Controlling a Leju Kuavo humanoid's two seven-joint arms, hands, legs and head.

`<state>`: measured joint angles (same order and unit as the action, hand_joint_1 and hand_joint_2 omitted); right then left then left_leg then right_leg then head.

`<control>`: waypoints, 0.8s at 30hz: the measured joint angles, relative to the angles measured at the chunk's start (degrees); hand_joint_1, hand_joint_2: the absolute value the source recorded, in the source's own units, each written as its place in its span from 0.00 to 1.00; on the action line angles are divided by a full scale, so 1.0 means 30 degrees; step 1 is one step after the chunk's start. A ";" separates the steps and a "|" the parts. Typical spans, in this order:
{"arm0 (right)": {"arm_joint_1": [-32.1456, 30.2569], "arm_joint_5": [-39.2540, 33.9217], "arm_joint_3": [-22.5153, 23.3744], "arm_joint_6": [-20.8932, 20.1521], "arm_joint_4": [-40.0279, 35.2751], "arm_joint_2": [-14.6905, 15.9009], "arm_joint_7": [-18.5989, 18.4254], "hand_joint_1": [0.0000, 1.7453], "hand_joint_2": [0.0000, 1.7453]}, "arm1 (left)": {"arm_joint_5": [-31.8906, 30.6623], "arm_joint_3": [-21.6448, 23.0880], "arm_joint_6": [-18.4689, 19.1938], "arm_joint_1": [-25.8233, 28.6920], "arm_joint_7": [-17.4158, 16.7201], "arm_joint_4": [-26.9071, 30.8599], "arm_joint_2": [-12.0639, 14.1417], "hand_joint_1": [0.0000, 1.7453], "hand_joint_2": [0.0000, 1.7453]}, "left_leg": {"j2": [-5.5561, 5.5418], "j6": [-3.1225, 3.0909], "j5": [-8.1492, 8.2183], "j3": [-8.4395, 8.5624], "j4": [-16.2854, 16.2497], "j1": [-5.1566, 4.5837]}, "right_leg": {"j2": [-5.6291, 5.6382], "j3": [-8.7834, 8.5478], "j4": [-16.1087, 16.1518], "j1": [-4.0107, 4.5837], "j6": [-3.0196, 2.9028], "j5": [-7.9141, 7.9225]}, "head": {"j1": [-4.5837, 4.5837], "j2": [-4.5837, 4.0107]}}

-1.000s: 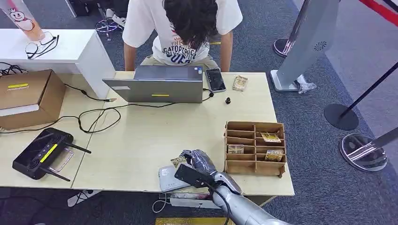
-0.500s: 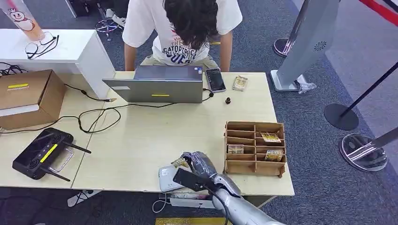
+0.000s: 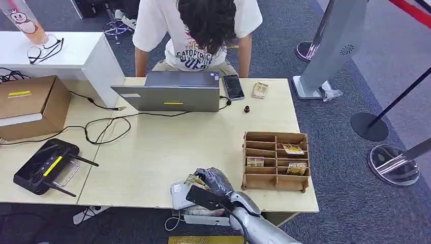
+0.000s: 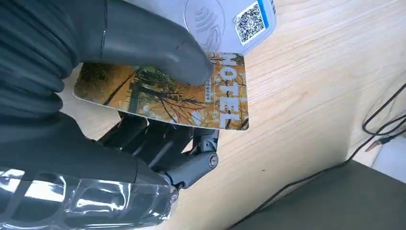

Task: Pass the card to the sensor for recognition and then transmit it.

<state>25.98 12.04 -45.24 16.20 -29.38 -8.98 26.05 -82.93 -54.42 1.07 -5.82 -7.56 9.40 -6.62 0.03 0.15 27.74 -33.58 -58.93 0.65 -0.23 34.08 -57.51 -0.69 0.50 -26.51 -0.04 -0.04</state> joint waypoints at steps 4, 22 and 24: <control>0.0001 0.0000 0.0000 -0.0146 -0.0007 -0.0022 -0.0007 1.00 1.00 | 0.0044 0.0000 -0.0014 0.0002 0.0000 0.0000 -0.0007 0.00 0.00 | 0.0000 0.0000 0.0000 0.0000 0.0000 0.0000 | 0.0001 0.0000 0.0000 0.0000 0.0000 0.0000 | 0.0000 0.0000; -0.0045 -0.0029 -0.0007 -0.0189 -0.0007 -0.0087 0.0124 1.00 1.00 | 0.0160 -0.0007 0.0073 0.0004 0.0051 0.0000 0.0007 0.00 0.00 | 0.0001 0.0000 0.0000 0.0001 0.0000 0.0000 | 0.0001 0.0001 0.0000 0.0000 0.0000 0.0000 | 0.0000 0.0000; -0.0045 -0.0095 -0.0007 -0.0189 -0.0007 -0.0087 0.0138 1.00 1.00 | 0.0160 -0.0015 0.0131 0.0005 0.0051 0.0000 0.0015 0.00 0.00 | 0.0000 0.0000 0.0000 0.0000 0.0000 0.0000 | 0.0001 0.0001 0.0000 0.0000 0.0000 0.0000 | 0.0000 0.0000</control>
<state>25.85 11.76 -45.27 15.63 -29.40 -9.25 26.47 -82.44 -54.47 1.46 -5.81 -7.41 9.40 -6.58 0.04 0.15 27.74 -33.57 -58.93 0.65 -0.23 34.09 -57.51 -0.69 0.50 -26.51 -0.04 -0.04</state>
